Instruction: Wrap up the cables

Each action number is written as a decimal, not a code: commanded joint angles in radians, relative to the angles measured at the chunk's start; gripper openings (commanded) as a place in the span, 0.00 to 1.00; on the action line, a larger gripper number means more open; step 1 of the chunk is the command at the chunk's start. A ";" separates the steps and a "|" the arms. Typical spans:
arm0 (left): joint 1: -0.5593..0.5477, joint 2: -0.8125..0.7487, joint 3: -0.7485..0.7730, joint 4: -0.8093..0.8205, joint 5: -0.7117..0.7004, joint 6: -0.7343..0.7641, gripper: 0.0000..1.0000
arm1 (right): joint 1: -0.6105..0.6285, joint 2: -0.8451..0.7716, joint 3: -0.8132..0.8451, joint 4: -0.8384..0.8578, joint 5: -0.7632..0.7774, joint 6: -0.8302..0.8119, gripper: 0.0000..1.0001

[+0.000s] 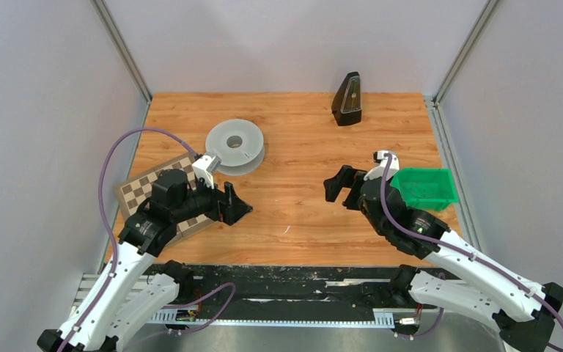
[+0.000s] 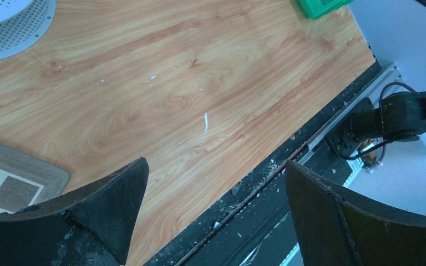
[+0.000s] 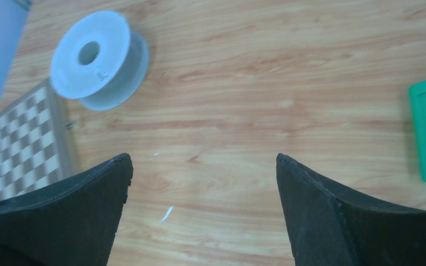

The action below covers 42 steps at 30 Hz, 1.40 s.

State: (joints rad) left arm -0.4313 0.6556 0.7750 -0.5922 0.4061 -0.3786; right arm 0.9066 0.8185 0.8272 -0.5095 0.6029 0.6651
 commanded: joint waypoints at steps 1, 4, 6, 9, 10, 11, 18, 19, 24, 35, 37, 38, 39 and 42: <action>0.004 -0.043 -0.034 -0.011 0.001 -0.015 1.00 | -0.005 0.086 0.068 0.072 0.248 -0.283 1.00; 0.004 -0.055 -0.038 0.001 0.006 -0.014 1.00 | -0.077 0.192 0.096 0.064 0.308 -0.463 0.95; 0.004 -0.053 -0.037 0.000 0.007 -0.012 1.00 | -0.170 0.246 0.114 0.026 0.257 -0.491 0.88; 0.003 -0.052 -0.038 -0.003 0.020 -0.011 1.00 | -0.337 0.296 0.134 -0.033 0.037 -0.502 0.74; 0.004 -0.051 -0.038 -0.002 0.023 -0.010 1.00 | -0.395 0.305 0.137 -0.048 -0.021 -0.502 0.67; 0.004 -0.052 -0.037 -0.002 0.024 -0.011 1.00 | -0.446 0.312 0.136 -0.061 -0.056 -0.505 0.61; 0.003 -0.067 -0.045 0.011 0.042 -0.012 1.00 | -0.751 0.328 0.129 -0.068 -0.300 -0.523 0.39; 0.003 -0.065 -0.045 0.011 0.043 -0.014 1.00 | -0.799 0.331 0.128 -0.064 -0.321 -0.522 0.37; 0.004 -0.048 -0.045 0.014 0.054 -0.013 1.00 | -0.967 0.355 0.109 -0.047 -0.409 -0.542 0.32; 0.005 -0.022 -0.041 0.014 0.049 -0.011 1.00 | -1.146 0.457 0.053 0.040 -0.684 -0.541 0.27; 0.004 -0.017 -0.040 0.013 0.048 -0.010 1.00 | -1.148 0.477 0.046 0.056 -0.696 -0.541 0.27; 0.005 -0.014 -0.039 0.012 0.047 -0.010 1.00 | -1.151 0.488 0.044 0.064 -0.707 -0.540 0.27; 0.005 -0.009 -0.039 0.011 0.048 -0.010 1.00 | -1.155 0.501 0.043 0.070 -0.723 -0.539 0.28; 0.005 -0.005 -0.038 0.011 0.047 -0.008 1.00 | -1.175 0.533 0.041 0.082 -0.779 -0.535 0.29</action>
State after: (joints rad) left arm -0.4313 0.6449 0.7319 -0.6094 0.4400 -0.3824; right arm -0.2432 1.3190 0.8772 -0.4995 -0.0746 0.1318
